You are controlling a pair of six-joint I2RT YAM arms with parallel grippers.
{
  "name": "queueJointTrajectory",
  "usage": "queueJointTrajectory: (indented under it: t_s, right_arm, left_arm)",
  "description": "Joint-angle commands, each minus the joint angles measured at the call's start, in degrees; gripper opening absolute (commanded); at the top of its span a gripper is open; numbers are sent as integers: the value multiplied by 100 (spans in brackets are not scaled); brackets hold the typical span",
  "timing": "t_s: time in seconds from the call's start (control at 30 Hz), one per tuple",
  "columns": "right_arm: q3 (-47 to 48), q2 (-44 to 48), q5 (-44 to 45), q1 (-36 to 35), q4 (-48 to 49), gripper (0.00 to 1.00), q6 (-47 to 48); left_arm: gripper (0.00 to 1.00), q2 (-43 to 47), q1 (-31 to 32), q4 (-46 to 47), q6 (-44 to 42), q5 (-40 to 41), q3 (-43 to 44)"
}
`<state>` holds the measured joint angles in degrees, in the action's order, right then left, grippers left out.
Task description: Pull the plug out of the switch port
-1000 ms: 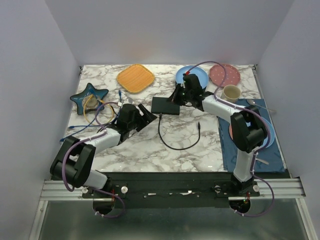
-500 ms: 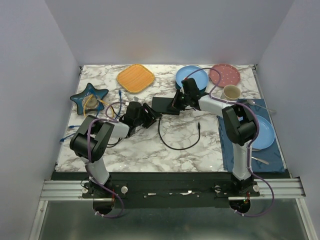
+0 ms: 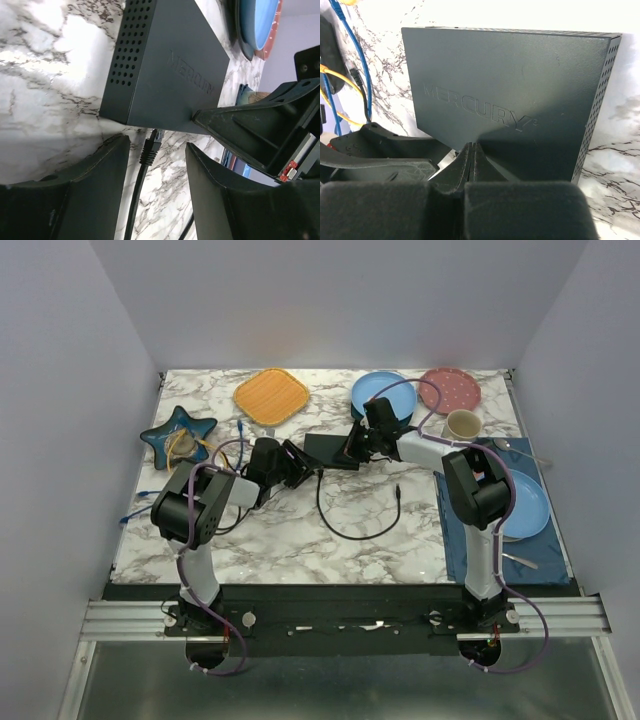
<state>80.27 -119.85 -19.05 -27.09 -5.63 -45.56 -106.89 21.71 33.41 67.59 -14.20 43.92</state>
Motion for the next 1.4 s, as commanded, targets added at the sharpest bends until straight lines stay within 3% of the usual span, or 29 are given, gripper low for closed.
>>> queueJointTrajectory:
  t_s: [0.0, 0.73, 1.37]
  right_arm:
    - [-108, -214, -37, 29, -114, 1, -32]
    - [-117, -205, -64, 29, -70, 1, -76]
    - [-187, -188, -81, 29, 0, 1, -85]
  left_arm:
    - [63, -367, -1, 438, 43, -206, -129]
    - [54, -930, 149, 1018, 430, -461, -129]
    - [39, -1106, 149, 896, 860, -286, -147]
